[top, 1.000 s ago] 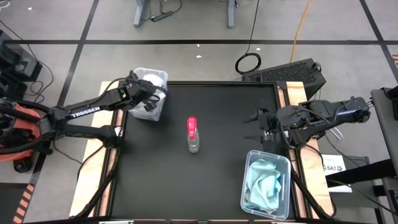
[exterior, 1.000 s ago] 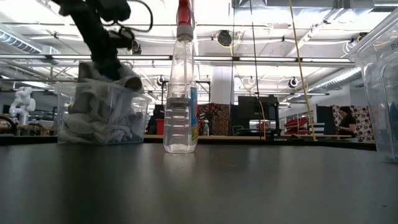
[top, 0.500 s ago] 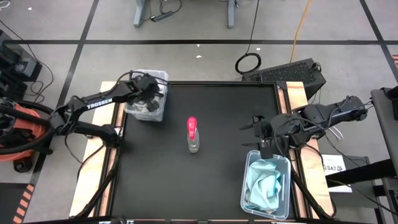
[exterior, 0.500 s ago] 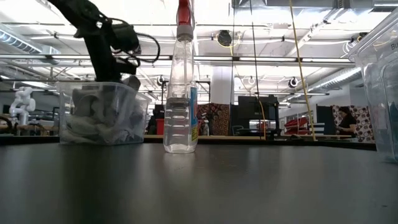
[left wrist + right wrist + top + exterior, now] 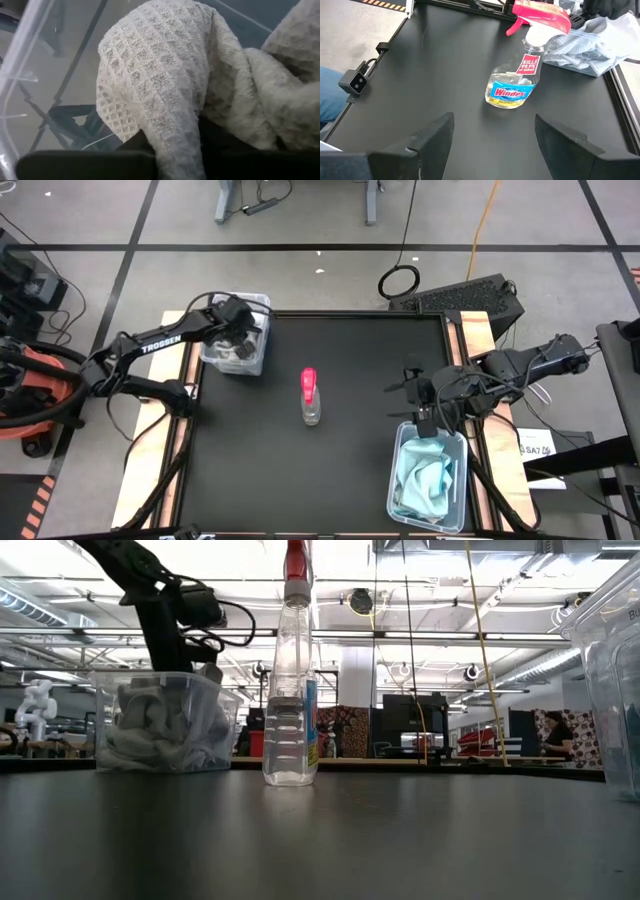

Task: Sort microfiber towel by color & place in baskets
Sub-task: Put the gray towel into the left transparent bin, then return to Home Position

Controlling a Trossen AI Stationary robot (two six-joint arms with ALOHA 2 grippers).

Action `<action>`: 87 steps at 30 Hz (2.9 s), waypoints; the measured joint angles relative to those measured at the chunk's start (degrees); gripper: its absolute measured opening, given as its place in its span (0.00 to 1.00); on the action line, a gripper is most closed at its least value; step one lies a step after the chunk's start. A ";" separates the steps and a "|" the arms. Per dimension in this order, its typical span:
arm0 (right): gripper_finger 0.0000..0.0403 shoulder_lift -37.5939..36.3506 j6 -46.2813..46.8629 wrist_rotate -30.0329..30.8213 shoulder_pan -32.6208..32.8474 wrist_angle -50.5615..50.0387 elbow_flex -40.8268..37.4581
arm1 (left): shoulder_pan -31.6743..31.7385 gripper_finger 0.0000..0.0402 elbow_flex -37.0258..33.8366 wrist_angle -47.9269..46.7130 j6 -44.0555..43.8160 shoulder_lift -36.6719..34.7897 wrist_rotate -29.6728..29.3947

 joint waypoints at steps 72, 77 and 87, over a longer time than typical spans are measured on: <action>0.67 -26.37 -7.54 11.98 -0.09 -4.32 -6.43 | -10.49 0.47 -14.14 3.72 -18.04 -63.28 28.86; 0.67 -31.68 -7.56 12.02 -0.09 -0.73 -11.58 | -10.49 0.47 -14.14 4.98 -18.14 -63.29 28.89; 0.67 -41.70 -7.60 11.84 -0.09 3.97 -19.73 | -10.51 0.47 -15.37 8.41 -19.25 -63.31 30.98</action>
